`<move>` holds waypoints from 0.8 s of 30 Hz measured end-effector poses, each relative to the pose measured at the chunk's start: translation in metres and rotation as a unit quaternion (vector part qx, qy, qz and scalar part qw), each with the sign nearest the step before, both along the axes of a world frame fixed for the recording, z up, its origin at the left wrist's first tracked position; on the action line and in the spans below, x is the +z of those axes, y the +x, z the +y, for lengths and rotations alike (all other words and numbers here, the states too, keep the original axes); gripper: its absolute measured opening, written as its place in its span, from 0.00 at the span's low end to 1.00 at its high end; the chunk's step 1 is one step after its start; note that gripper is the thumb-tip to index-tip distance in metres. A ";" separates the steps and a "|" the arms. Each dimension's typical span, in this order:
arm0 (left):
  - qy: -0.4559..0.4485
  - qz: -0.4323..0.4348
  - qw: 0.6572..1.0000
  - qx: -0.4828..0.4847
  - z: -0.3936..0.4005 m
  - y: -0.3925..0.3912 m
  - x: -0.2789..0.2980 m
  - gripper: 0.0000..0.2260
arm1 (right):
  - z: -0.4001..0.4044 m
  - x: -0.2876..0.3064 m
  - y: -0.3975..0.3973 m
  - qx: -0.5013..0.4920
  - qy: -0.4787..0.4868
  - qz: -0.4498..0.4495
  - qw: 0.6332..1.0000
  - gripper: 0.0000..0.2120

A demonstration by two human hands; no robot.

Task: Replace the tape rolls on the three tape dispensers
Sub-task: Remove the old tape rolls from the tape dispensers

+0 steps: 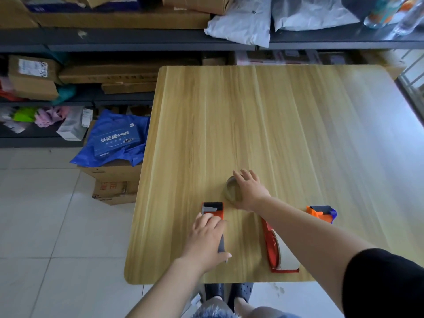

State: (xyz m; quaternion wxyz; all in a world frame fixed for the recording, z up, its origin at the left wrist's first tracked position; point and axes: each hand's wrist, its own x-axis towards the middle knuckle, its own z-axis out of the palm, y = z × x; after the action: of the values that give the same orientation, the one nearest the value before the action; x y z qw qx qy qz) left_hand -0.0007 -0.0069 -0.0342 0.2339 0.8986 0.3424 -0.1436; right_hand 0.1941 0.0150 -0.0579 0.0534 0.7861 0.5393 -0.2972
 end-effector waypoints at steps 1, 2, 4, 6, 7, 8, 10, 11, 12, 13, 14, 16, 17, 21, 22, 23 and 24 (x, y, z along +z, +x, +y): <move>-0.004 0.001 1.000 -0.002 0.001 0.003 0.001 0.31 | -0.004 0.003 0.002 0.005 0.010 0.008 1.000 0.47; -0.006 -0.001 1.000 -0.005 0.002 0.006 0.003 0.31 | -0.010 0.006 0.004 0.005 0.029 0.015 0.999 0.47; -0.013 -0.006 1.000 -0.008 0.002 0.014 0.007 0.31 | -0.027 0.016 0.009 -0.019 0.081 0.040 0.996 0.42; -0.031 -0.023 0.999 -0.006 -0.001 0.026 0.012 0.30 | -0.050 0.025 0.019 -0.057 0.118 0.077 0.988 0.35; -0.046 -0.038 0.998 0.000 -0.004 0.032 0.015 0.30 | -0.063 0.028 0.025 -0.071 0.123 0.090 0.986 0.31; -0.065 -0.056 0.996 0.011 -0.010 0.039 0.017 0.29 | -0.077 0.030 0.031 -0.086 0.120 0.104 0.984 0.28; -0.127 -0.096 0.985 0.066 -0.025 0.053 0.018 0.25 | -0.104 0.034 0.042 -0.134 0.111 0.138 0.975 0.24; -0.167 -0.112 0.973 0.112 -0.034 0.060 0.016 0.24 | -0.116 0.036 0.047 -0.158 0.109 0.156 0.969 0.23; -0.207 -0.123 0.957 0.162 -0.042 0.067 0.014 0.22 | -0.128 0.036 0.052 -0.174 0.104 0.175 0.964 0.24; -0.249 -0.124 0.937 0.211 -0.051 0.074 0.012 0.21 | -0.138 0.036 0.055 -0.182 0.099 0.194 0.959 0.25; -0.289 -0.118 0.914 0.259 -0.058 0.080 0.011 0.20 | -0.148 0.035 0.058 -0.185 0.095 0.215 0.954 0.26; -0.378 -0.109 0.851 0.347 -0.073 0.092 0.008 0.21 | -0.165 0.030 0.061 -0.188 0.073 0.254 0.946 0.32; -0.415 -0.108 0.819 0.381 -0.081 0.097 0.007 0.23 | -0.171 0.027 0.062 -0.180 0.056 0.266 0.945 0.35; -0.456 -0.160 0.755 0.443 -0.103 0.110 0.000 0.07 | -0.186 0.017 0.058 -0.119 -0.002 0.272 0.955 0.47; -0.448 -0.171 0.751 0.454 -0.105 0.112 0.001 0.05 | -0.188 0.017 0.057 -0.117 -0.004 0.278 0.953 0.49; -0.445 -0.173 0.747 0.464 -0.105 0.113 0.002 0.04 | -0.189 0.017 0.056 -0.120 -0.001 0.289 0.950 0.50; -0.445 -0.175 0.742 0.471 -0.103 0.114 0.004 0.05 | -0.189 0.017 0.055 -0.126 0.004 0.299 0.946 0.50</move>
State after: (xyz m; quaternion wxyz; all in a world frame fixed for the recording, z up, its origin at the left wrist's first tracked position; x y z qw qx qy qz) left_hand 0.1134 -0.1098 -0.0298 0.7005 0.4266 0.5720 0.0086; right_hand 0.2492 -0.1737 -0.0412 -0.1513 0.7226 0.4282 -0.5211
